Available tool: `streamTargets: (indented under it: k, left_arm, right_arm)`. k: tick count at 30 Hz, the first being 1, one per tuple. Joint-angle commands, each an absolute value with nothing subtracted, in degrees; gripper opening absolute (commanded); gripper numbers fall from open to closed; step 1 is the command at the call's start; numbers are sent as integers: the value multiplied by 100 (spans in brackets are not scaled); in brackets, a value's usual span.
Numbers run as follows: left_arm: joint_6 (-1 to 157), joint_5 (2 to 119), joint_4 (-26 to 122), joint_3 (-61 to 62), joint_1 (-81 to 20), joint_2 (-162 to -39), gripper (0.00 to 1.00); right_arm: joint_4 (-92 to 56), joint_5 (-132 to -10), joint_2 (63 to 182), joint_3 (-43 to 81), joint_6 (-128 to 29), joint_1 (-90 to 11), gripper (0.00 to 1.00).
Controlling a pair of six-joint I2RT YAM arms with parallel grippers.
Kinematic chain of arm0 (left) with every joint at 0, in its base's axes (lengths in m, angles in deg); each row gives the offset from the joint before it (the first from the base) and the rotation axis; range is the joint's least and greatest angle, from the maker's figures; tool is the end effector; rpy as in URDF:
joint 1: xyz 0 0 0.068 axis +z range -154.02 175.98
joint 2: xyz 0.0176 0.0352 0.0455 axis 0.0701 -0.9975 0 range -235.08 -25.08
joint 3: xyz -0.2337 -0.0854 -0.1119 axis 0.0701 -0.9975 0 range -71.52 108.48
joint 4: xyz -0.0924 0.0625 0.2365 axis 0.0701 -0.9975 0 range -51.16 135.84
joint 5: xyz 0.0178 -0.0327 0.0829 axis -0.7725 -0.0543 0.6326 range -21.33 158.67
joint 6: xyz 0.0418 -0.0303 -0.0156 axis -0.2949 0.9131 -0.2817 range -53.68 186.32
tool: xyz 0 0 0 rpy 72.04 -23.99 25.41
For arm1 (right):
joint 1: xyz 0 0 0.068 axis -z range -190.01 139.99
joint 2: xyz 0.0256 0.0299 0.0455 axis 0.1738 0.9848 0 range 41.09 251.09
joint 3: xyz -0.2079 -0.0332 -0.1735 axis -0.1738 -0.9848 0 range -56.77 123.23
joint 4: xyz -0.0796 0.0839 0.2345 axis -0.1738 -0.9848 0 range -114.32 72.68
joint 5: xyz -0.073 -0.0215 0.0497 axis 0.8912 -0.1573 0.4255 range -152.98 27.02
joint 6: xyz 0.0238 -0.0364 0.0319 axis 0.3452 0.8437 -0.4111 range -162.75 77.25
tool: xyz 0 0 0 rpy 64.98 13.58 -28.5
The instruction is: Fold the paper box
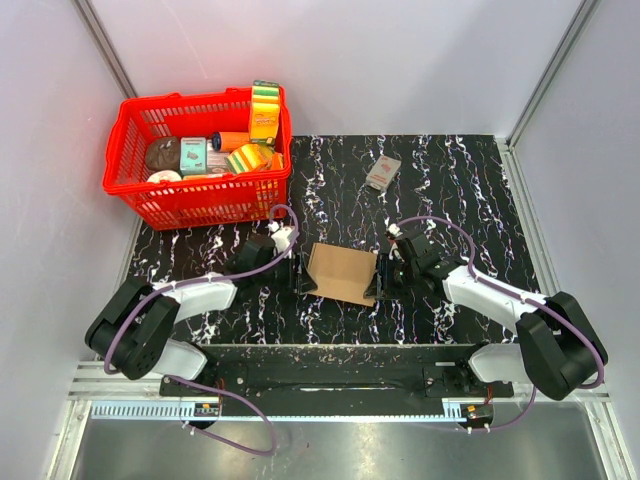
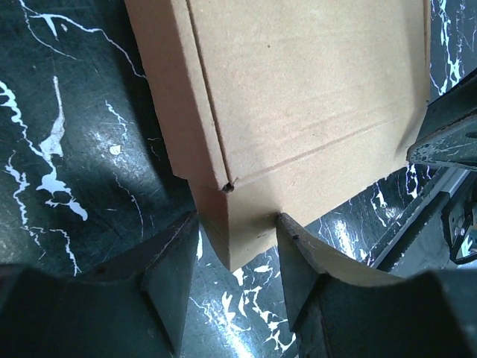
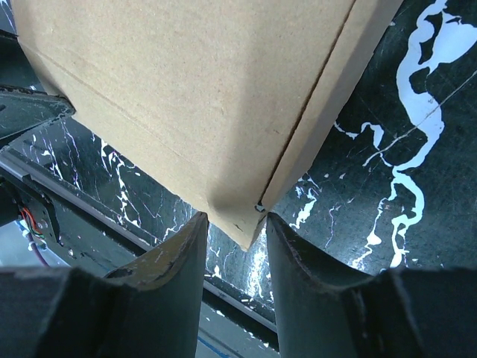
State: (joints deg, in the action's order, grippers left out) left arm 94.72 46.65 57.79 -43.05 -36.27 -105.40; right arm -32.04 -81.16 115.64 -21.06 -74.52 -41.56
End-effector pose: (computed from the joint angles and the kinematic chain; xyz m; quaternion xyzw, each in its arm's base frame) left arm 0.2096 -0.1480 0.1495 0.1107 0.8861 -0.3591 0.2713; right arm 0.2006 0.1362 0.1743 -0.0476 0.9380 0.2898 0.1840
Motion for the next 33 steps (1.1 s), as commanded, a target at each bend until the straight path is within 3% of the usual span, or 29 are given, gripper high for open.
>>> streamTargets:
  k: [1,21,33]
  left_arm:
    - [9321,4696,5780,-4207,-3549,-10322,50]
    - [9146,5381,4893,-3988,-3434,-9268,55]
    - [8636,4995,4400,-2635,-3496,-9925,41]
  right_arm:
    - [-3024,-8205,11475,-2056,-7439,-4121,43]
    - [-3050,-8205,11457,-2029,-7439,-4103,43]
    - [-3059,-8161,11492,-2012,-7421,-4095,43]
